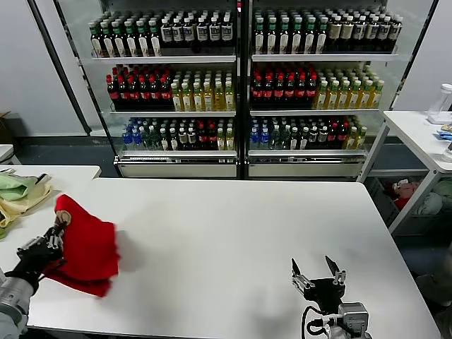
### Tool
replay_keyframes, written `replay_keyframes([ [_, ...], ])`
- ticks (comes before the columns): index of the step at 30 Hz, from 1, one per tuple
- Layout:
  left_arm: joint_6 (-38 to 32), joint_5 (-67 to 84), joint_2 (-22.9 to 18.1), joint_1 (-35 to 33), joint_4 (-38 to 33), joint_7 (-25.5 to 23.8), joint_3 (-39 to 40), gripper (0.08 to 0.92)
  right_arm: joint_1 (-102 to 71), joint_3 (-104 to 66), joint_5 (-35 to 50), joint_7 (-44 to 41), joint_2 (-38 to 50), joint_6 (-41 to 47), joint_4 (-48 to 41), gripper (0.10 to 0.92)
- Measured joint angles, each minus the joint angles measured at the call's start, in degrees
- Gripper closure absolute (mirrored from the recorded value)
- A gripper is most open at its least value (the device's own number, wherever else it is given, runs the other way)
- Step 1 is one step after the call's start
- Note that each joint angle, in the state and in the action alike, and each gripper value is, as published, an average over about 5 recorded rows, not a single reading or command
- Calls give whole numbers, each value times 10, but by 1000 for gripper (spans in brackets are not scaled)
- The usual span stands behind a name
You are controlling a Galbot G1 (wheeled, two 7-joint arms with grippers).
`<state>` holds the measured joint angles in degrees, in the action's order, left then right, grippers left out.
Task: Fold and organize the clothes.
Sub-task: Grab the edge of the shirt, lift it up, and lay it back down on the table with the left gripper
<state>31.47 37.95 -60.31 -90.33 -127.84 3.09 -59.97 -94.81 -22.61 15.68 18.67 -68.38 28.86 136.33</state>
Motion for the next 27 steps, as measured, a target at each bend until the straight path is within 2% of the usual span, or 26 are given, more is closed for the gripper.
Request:
replay_keyframes([
  [6, 4, -49, -20, 1, -28, -2, 65, 869, -4, -4, -1, 0, -4, 0, 1, 203],
  [14, -22, -167, -97, 20, -32, -19, 287, 869, -10, -5, -3, 1, -7, 0, 6, 203],
  [18, -43, -225, -135, 45, -12, -33, 369, 847, -13, -6, -3, 1, -7, 0, 10, 203],
  [22, -64, -269, -161, 76, 10, -40, 418, 753, -12, -5, -3, 1, -7, 0, 12, 203],
  [27, -87, -295, -176, 110, 22, -41, 447, 606, -10, -4, -3, -1, -6, 0, 13, 203],
])
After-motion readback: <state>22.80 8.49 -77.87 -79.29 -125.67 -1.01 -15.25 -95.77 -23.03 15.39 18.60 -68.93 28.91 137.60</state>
